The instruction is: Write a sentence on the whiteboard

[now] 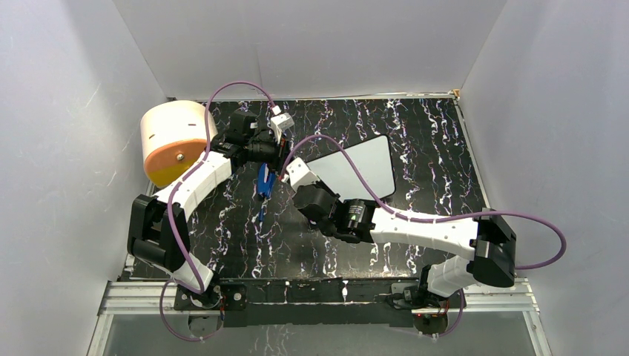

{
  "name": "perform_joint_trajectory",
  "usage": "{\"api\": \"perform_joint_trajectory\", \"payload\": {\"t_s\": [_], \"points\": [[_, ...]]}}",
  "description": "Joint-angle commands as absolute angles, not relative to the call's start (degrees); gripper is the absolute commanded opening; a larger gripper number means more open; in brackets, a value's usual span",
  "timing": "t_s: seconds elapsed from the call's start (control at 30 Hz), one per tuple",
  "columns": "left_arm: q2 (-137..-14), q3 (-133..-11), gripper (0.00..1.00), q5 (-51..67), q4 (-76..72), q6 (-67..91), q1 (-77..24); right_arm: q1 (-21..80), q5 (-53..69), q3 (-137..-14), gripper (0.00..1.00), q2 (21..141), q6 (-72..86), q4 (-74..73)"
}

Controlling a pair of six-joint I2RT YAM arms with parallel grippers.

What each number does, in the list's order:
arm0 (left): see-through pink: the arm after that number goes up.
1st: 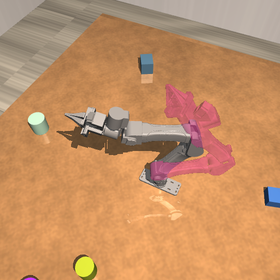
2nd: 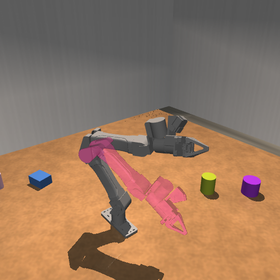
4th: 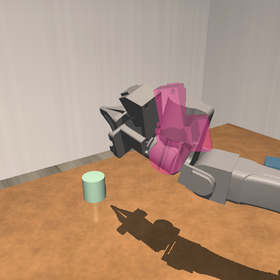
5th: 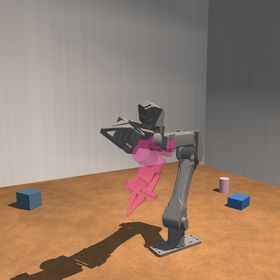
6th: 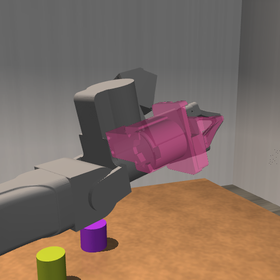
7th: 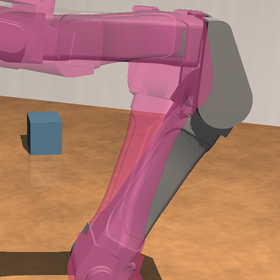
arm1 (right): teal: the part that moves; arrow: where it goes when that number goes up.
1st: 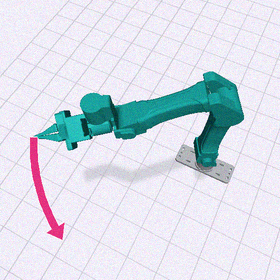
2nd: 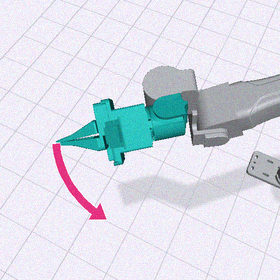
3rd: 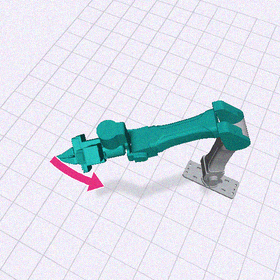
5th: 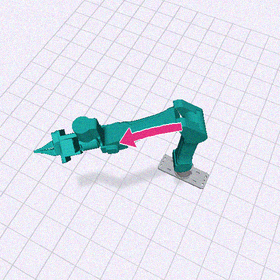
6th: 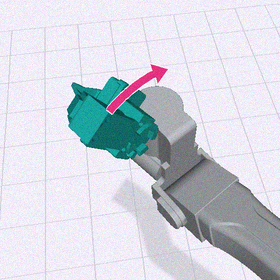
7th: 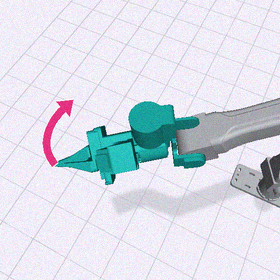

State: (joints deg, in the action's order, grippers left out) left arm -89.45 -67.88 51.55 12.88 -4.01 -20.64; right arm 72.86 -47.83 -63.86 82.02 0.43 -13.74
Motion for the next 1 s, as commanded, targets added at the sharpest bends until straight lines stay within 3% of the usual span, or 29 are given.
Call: {"api": "perform_joint_trajectory", "payload": {"t_s": [0.0, 0.97], "points": [[-88.41, -67.38, 0.00, 51.21, 13.56, -5.80, -20.83, 72.46, -48.74, -63.31, 0.00, 81.82, 3.01, -14.96], [-88.68, -67.33, 0.00, 52.08, 13.60, -5.80, -20.83, 72.21, -49.68, -62.38, 0.00, 81.22, 1.64, -12.30]]}}
